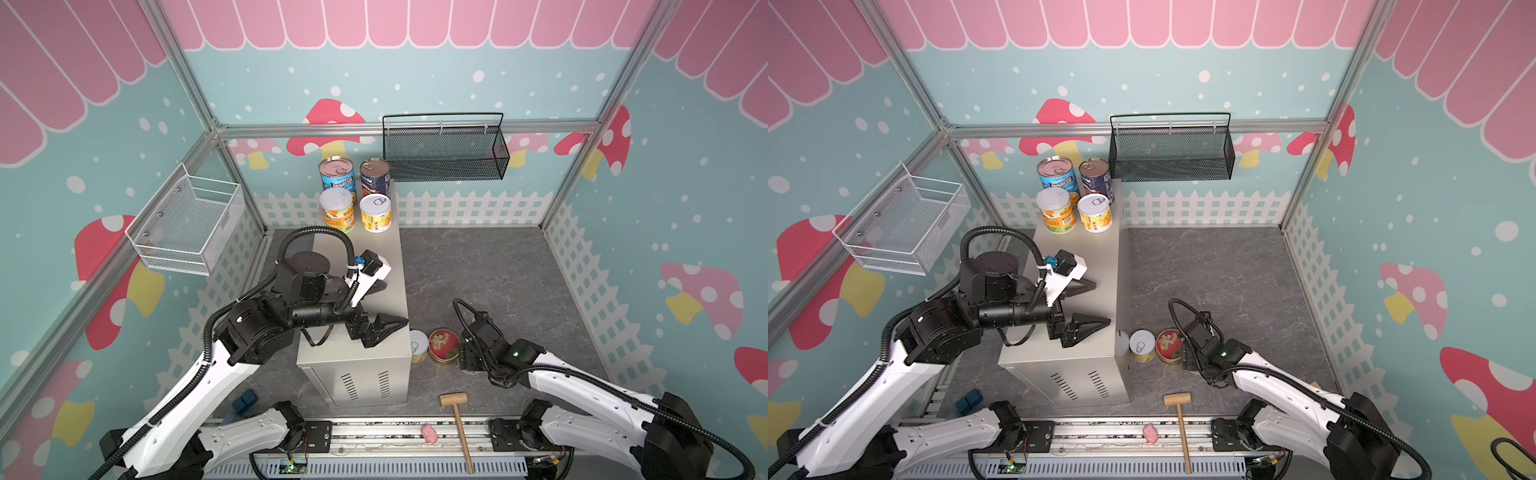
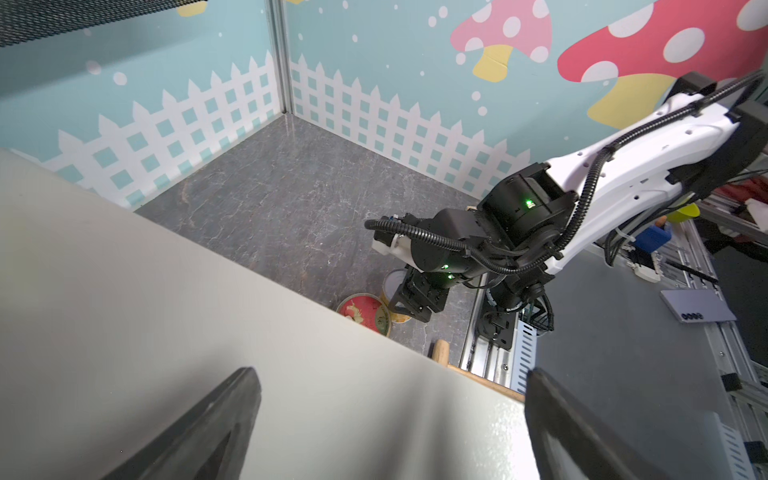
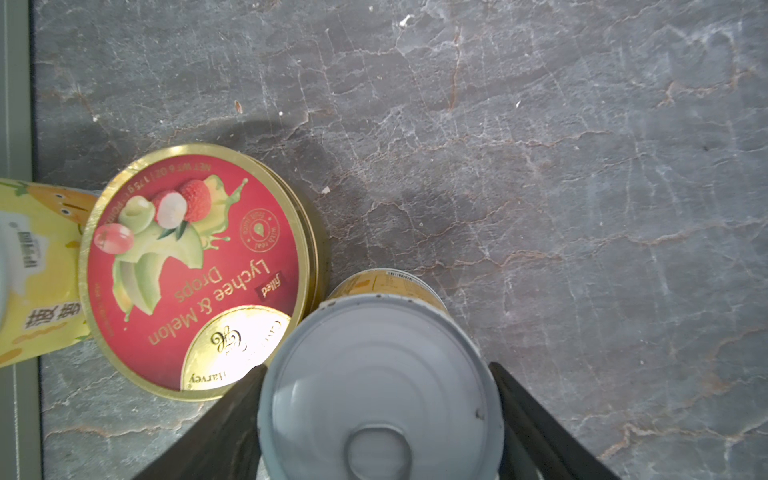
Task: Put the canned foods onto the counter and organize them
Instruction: 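Lift the yellow peach can with the right gripper toward the cabinet top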
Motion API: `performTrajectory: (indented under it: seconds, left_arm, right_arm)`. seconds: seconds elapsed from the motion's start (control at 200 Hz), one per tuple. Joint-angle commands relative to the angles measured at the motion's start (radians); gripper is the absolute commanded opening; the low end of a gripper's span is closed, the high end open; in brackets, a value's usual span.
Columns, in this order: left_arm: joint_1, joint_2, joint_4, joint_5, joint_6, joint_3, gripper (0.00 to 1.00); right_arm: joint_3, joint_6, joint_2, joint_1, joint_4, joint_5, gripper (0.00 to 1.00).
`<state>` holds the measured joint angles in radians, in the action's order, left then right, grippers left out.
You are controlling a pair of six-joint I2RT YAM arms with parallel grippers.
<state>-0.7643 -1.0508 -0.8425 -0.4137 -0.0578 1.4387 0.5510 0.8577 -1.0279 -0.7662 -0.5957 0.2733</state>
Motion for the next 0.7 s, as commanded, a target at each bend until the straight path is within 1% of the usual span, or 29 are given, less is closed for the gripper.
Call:
performTrajectory:
  seconds: [0.0,0.175,0.505,0.695]
  left_arm:
    - [-0.039,-0.025,-0.075,-0.005,-0.033,0.049,1.00]
    - [-0.080,-0.045,-0.093,0.027,-0.040,0.073,1.00]
    - [-0.096,-0.038,-0.091,0.065,-0.045,0.073,1.00]
    - [-0.098,-0.018,-0.092,0.119,-0.054,0.072,1.00]
  right_arm:
    - [-0.020,0.012,-0.004,0.002,0.016,-0.005,0.79]
    - [-0.014,0.014,0.007,0.002,0.012,0.010,0.70]
    - [0.074,0.002,0.035,0.002,-0.059,0.082,0.64]
    - [0.173,-0.051,0.044,0.010,-0.118,0.126,0.63]
